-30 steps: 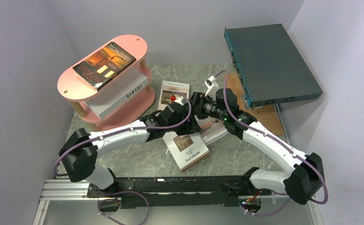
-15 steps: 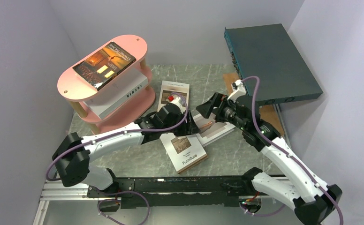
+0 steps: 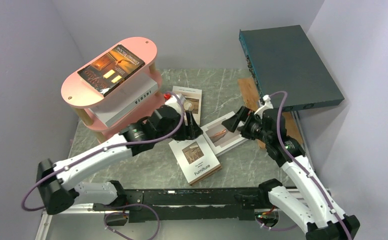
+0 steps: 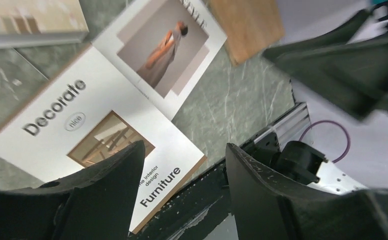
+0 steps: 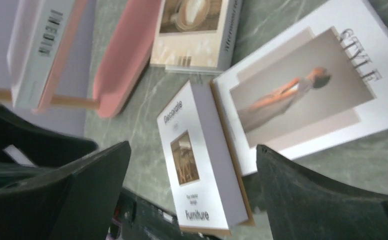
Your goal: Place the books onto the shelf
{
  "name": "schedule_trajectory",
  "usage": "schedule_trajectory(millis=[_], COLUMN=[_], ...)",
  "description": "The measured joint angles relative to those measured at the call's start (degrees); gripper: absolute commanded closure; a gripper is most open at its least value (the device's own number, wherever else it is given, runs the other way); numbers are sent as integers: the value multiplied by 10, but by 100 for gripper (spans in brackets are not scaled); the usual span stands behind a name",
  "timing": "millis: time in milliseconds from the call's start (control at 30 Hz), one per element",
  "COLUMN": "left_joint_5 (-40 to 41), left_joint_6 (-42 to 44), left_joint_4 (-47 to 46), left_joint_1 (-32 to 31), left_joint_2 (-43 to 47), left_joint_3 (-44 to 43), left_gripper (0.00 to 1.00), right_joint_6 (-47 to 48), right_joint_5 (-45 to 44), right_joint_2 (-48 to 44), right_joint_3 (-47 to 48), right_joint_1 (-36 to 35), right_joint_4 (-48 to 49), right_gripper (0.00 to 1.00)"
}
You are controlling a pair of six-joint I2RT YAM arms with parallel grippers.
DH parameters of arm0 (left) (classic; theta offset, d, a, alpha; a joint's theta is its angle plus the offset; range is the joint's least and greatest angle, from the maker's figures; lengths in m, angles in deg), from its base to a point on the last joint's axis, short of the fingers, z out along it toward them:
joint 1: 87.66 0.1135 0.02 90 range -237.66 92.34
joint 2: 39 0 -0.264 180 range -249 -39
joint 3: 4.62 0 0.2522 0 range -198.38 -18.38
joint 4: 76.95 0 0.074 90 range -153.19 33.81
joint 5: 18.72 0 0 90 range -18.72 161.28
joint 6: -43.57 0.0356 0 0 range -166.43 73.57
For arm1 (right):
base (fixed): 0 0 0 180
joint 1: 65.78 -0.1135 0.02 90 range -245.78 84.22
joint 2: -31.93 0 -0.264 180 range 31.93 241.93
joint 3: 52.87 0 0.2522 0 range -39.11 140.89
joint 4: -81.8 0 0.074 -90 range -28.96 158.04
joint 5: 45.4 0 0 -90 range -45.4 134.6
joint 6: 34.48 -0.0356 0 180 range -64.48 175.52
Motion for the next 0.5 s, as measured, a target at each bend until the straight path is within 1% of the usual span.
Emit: schedule_trajectory(millis=[67, 133, 300, 400, 500], left_joint_5=[25, 50, 95, 113, 122], left_joint_6=[13, 17, 24, 26, 28], left_joint_4=[25, 35, 28, 31, 33], left_joint_1=[3, 4, 6, 7, 7], left_joint_2=[31, 67, 170, 191, 188], left_joint_3=[-20, -34, -8, -3, -3], left_gripper=[34, 33, 32, 32, 32], right_joint_6=[2, -14, -67, -83, -89], right_joint_5=[43, 88, 141, 158, 170], right_joint_2=[-11, -24, -66, -73, -74], right_joint_3=[-41, -79, -194, -223, -227], right_joint_1=[19, 18, 25, 25, 25], right_joint_4=[17, 39, 43, 36, 36], right_gripper=[0, 0, 0, 0, 0])
